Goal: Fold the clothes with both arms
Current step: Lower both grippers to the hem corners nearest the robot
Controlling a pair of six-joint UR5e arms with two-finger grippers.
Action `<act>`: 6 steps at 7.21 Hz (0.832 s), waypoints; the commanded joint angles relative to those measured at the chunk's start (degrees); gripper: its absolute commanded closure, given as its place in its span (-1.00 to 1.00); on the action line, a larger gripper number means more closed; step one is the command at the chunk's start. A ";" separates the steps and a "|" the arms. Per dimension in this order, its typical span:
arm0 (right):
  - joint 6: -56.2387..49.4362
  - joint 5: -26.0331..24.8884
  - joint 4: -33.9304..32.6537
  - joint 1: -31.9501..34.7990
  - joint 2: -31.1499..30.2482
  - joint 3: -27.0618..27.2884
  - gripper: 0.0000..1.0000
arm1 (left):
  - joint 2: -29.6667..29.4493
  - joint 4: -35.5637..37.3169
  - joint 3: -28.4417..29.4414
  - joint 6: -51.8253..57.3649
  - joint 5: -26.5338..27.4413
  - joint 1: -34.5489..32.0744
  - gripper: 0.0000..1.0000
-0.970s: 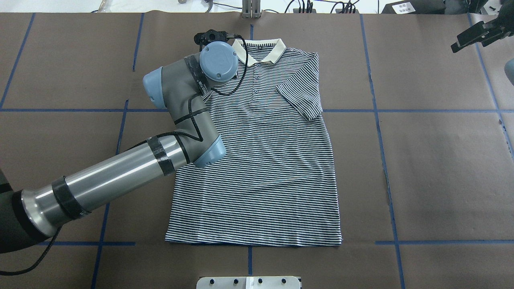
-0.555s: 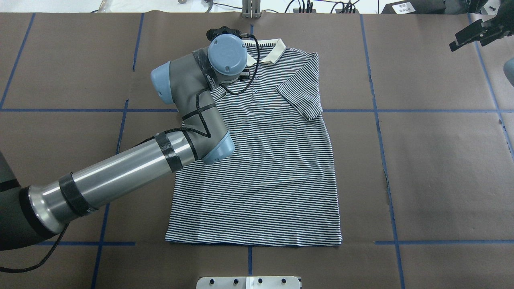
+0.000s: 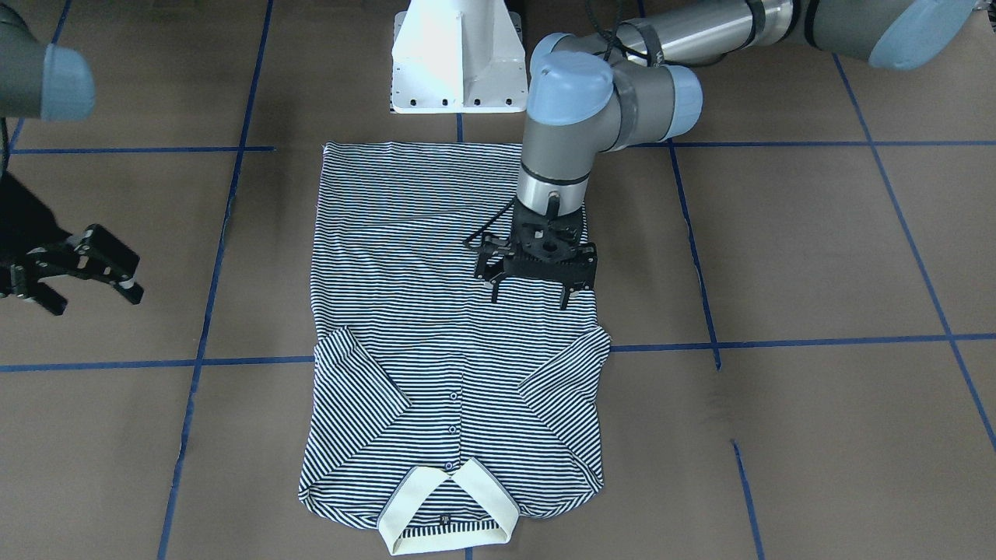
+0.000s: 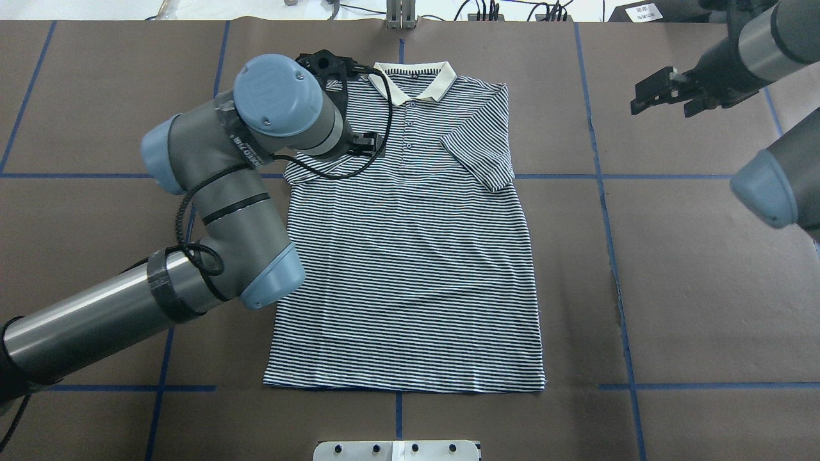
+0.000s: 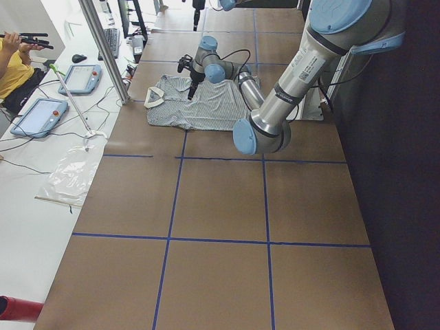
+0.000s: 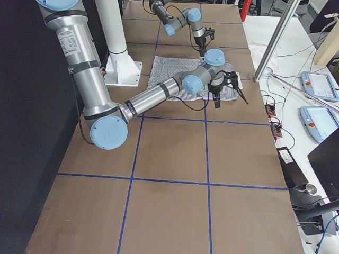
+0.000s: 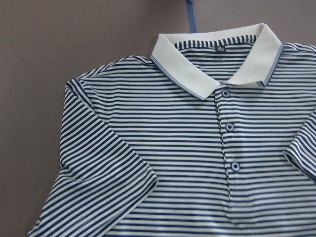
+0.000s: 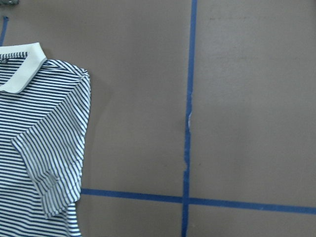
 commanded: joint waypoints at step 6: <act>36.10 -32.77 0.10 -40.15 -14.21 19.77 -0.89 | 24.44 -0.74 -23.39 -8.38 2.99 14.45 -0.99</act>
